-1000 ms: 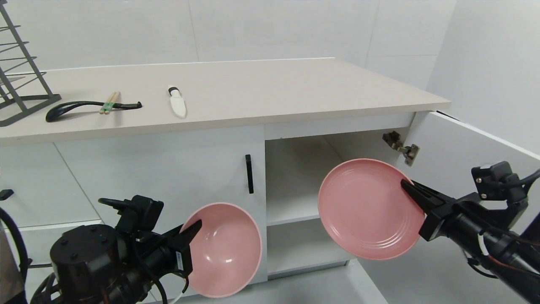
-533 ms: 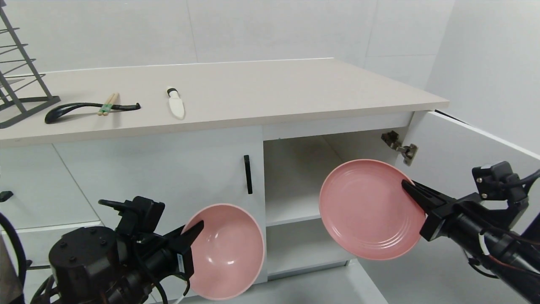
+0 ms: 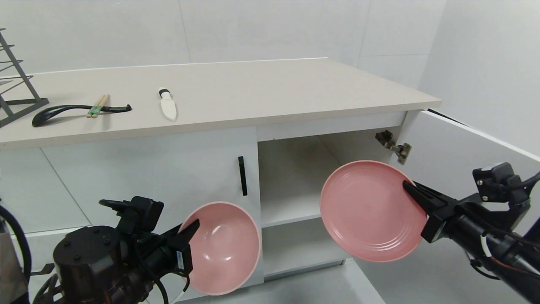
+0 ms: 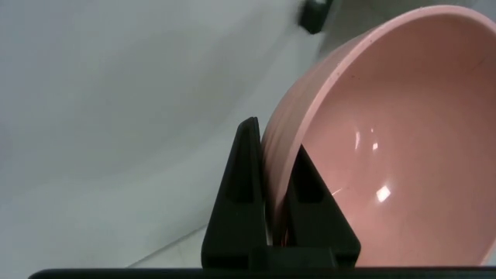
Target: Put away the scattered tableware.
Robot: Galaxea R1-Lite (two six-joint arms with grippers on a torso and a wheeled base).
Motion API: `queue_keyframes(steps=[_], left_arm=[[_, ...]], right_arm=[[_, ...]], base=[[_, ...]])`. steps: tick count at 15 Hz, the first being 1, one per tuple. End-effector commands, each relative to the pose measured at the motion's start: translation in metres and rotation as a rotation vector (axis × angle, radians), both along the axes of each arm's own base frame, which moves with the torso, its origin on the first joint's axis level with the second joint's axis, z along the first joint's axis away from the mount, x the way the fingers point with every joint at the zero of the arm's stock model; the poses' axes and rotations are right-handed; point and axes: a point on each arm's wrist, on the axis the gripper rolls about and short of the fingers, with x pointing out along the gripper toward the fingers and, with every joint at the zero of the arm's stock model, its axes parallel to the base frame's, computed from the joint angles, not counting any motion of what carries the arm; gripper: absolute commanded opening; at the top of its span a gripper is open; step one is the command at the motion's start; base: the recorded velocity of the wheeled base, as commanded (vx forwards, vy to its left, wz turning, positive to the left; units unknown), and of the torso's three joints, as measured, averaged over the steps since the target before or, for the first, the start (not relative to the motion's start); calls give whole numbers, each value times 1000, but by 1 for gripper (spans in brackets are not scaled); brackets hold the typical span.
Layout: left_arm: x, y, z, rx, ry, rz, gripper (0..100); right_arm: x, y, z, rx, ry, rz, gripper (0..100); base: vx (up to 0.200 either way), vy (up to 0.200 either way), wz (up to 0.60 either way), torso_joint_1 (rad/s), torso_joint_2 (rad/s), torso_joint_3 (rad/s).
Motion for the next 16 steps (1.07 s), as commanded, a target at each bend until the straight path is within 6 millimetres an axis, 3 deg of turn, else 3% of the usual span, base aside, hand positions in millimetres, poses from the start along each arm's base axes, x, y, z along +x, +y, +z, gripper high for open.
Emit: queue_keyframes(steps=[1, 5, 8, 14, 16], left_arm=[[-2, -4, 0, 3, -1, -15, 0], [-12, -18, -1, 14, -5, -59, 0], [-18, -25, -1, 17, -5, -98, 0], [-16, -26, -5, 28, 9, -97, 0], [-15, -24, -7, 35, 14, -86, 0]], right_arm=[[-1, 0, -1, -10, 2, 0, 0], [-2, -1, -5, -19, 20, 0, 0], [-3, 5, -20, -54, 94, 32, 0], [-6, 9, -23, -71, 108, 57, 0], [-1, 9, -32, -186, 108, 43, 0]], base=[[200, -200, 0, -2, 7, 2], [0, 0, 0, 0, 0, 0], [0, 0, 0, 0, 0, 0], [0, 0, 0, 0, 0, 0], [0, 0, 0, 0, 0, 0]])
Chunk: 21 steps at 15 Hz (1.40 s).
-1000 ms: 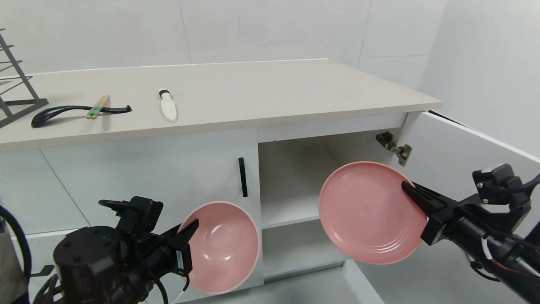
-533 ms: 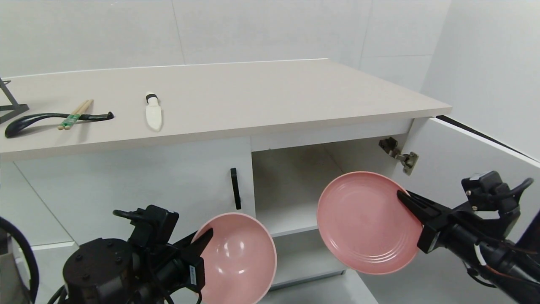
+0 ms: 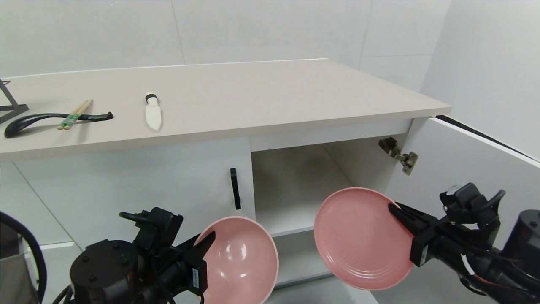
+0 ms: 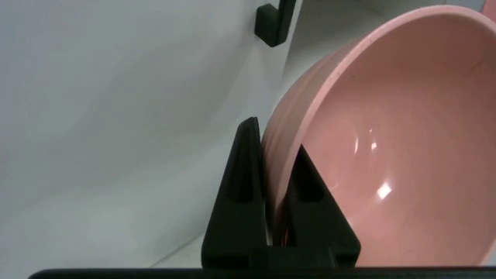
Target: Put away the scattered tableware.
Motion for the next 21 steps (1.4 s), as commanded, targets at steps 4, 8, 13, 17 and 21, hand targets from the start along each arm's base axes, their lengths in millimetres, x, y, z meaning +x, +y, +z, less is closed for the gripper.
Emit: queue_keyframes(steps=[4, 8, 13, 17, 21], left_arm=[[1, 1, 0, 6, -7, 31, 0], [-3, 6, 14, -17, -70, 29, 0], [-13, 10, 37, -93, -155, 14, 0], [-28, 7, 52, -135, -226, -56, 0], [-35, 5, 50, -106, -197, -90, 0]], right_arm=[[8, 0, -19, -90, 66, -82, 0], [4, 8, -16, 75, 113, -76, 0], [26, 32, -52, 194, 290, -93, 0], [70, 57, -64, 332, 265, -110, 0], [83, 64, -89, 306, 307, -123, 0]], base=[[0, 0, 0, 0, 0, 0], [0, 0, 0, 0, 0, 0], [0, 0, 0, 0, 0, 0], [150, 0, 0, -2, 3, 4], [0, 0, 0, 0, 0, 0]])
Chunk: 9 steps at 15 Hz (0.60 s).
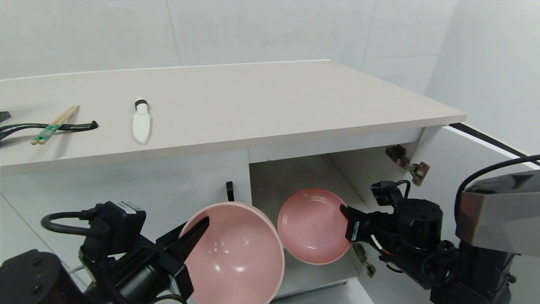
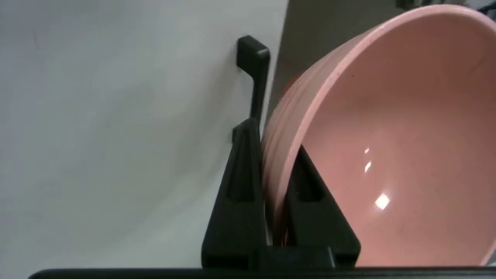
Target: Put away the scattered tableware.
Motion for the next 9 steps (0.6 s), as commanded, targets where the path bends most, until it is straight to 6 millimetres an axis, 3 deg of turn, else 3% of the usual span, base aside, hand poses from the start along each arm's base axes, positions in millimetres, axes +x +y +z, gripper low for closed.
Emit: queue_keyframes(steps=[1, 9], left_arm=[[-5, -2, 1, -1, -1, -27, 0], [-5, -5, -3, 21, 16, -38, 0]], right_arm=[[9, 4, -19, -17, 33, -5, 0], [36, 10, -35, 5, 6, -30, 0]], base=[[0, 0, 0, 0, 0, 0], [0, 0, 0, 0, 0, 0]])
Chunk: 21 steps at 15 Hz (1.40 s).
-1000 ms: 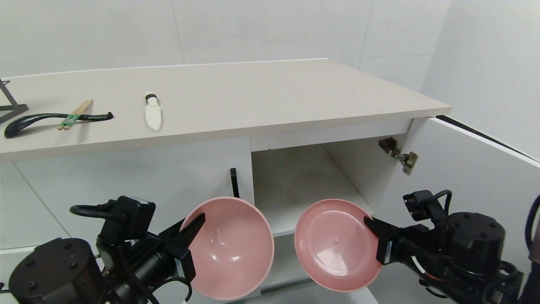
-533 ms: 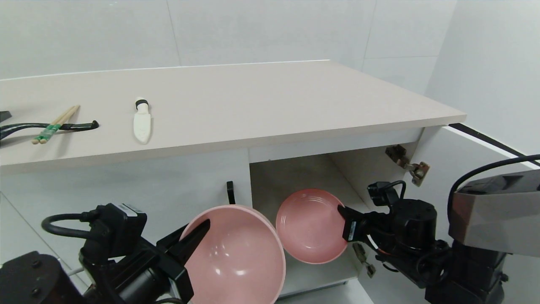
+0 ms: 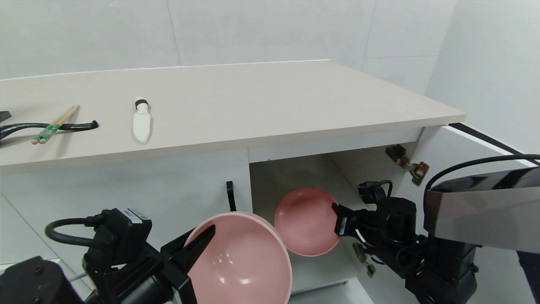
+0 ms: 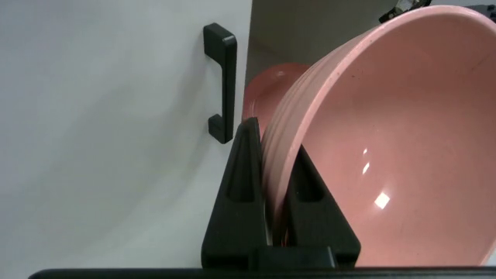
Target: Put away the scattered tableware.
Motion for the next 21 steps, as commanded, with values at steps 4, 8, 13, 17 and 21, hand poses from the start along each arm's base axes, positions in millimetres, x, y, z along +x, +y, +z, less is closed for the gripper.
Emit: queue_keyframes(steps=[4, 8, 13, 17, 21], left_arm=[[5, 1, -4, 14, 13, 24, 0], [2, 4, 4, -18, -19, 22, 0], [1, 5, 9, -51, -47, 22, 0], [1, 6, 10, -57, -52, 22, 0], [1, 5, 9, -50, -46, 22, 0]], right_arm=[[24, 7, -15, 16, -28, -17, 0], [33, 8, -30, 13, -21, -26, 0], [45, 3, -43, 10, -15, -51, 0], [57, 3, -51, 47, -23, -75, 0], [67, -1, -67, 75, -8, -89, 0]], base=[[0, 0, 0, 0, 0, 0], [0, 0, 0, 0, 0, 0], [0, 0, 0, 0, 0, 0], [0, 0, 0, 0, 0, 0], [0, 0, 0, 0, 0, 0]])
